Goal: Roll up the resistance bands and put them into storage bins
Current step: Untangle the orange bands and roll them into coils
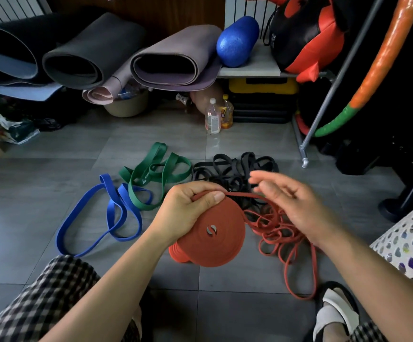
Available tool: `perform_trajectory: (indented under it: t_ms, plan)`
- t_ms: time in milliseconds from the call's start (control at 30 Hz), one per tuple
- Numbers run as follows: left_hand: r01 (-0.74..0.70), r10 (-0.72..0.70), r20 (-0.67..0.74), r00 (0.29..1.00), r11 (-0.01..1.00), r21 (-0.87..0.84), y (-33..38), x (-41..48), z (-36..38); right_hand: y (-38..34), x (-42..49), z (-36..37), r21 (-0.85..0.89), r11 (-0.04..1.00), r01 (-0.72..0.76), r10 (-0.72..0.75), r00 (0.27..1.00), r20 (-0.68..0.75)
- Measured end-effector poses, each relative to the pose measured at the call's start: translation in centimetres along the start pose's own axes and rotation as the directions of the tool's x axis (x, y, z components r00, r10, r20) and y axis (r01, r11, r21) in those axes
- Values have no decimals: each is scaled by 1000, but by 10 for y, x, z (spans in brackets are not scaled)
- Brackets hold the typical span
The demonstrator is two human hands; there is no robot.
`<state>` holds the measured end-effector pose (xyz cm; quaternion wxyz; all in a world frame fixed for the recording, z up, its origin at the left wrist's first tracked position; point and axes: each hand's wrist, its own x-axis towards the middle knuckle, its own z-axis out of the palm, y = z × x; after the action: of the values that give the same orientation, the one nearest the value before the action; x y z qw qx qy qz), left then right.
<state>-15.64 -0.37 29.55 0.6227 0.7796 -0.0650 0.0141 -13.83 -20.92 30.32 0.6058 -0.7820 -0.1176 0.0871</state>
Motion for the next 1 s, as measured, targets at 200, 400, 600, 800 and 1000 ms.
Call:
perform_trajectory:
  t_ms: [200, 400, 600, 800, 1000]
  plan:
    - [52, -70, -117, 991, 987, -150, -3, 2, -1, 4, -2, 25, -63, 995, 76, -71, 994, 87]
    - [121, -204, -331, 921, 959, -256, -15, 1, 5, 24, -6, 50, 85, 993, -81, 74, 994, 83]
    - [217, -374, -399, 837, 896, -387, -33, -5, 11, 44, -5, 70, 221, 950, -222, 233, 972, -27]
    - [312, -579, -439, 687, 781, -541, -66, -10, 24, 68, -2, 100, 294, 935, -200, 267, 941, -208]
    - [423, -781, -479, 399, 621, -660, -154, -42, 67, 151, -14, 138, 129, 930, -345, 366, 830, -421]
